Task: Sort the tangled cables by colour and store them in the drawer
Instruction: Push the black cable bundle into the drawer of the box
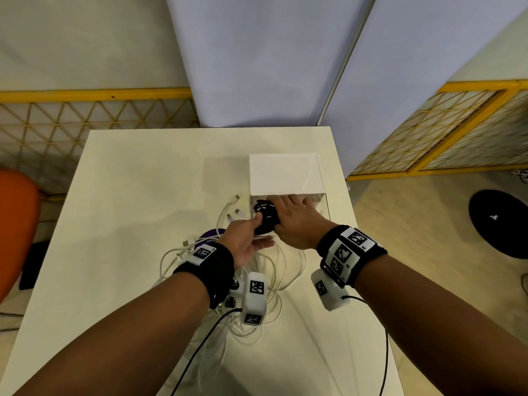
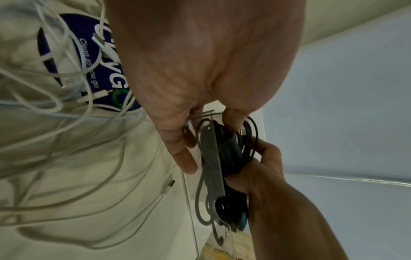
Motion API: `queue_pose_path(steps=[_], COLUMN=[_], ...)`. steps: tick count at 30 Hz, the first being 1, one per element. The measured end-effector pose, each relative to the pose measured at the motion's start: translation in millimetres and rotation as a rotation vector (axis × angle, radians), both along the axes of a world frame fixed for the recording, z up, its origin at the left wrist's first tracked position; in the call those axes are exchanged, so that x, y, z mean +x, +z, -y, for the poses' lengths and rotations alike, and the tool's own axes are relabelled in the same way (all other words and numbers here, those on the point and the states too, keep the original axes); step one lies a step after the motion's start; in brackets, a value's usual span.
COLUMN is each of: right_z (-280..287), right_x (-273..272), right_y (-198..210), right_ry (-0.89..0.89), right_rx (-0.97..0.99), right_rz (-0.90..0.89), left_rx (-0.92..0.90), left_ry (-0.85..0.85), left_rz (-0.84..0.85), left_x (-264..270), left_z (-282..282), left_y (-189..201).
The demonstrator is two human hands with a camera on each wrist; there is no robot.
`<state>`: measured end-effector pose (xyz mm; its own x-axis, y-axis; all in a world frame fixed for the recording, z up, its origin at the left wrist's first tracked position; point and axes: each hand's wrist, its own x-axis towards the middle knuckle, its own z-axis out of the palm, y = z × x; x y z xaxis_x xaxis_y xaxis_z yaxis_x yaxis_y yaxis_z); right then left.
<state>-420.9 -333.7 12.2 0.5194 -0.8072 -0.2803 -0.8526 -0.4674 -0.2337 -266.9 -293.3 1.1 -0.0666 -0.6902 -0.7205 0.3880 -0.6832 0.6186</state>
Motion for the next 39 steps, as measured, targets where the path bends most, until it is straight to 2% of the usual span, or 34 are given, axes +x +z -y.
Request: queue_pose_path(steps=[3,5,9,13,19,25,32,35,39], right_z=[0.9,-2.3,-14.6,-21.6,-32.4,-34.4,-24.7,-19.2,-16.0], right_x=[-5.2,-9.5,-15.9,-10.5,-1.9,-5.7,-4.3,-4.8,-7.0], right_y=[3.5,3.8,-0.7,5.1,7.3,7.8,12.5,9.7,6.1], right_ry=[-0.016,0.013,0.125,0.12,0.092,0.138,0.127,0.11,0.109], right_rx=[0.068,-0.008,-0.295,-0.41,-0.282,-0.274,-0.258,-0.279,-0.325], right_rz=[0.089,0.104,-0.082,-0.141,-0.065,-0.221,-0.272,-0.254,-0.227], left_rx=[0.004,0.009,0.009,0.006,0.012,0.015,0.023,0.023,-0.073], left_ry=[0.019,0.027,0.041,0.039,0.077,0.074,0.063,-0.021,-0.236], left_rz=[-0.026,-0.029,-0.04,-0.046,-0.065,-0.026,0.001,0.045,0.179], left_x=[-1.2,-2.1,-5.0,-7.2,-5.4,-8.4,-9.0,-4.7,6.5], left_z=[-0.1,-0.4,-0.5,-2.6,-3.8,-2.1,6.8,10.8,8.2], left_y=[-0.2,-0.3,1.4,-1.1,-2.3,-4.7,-2.4,0.0,0.2])
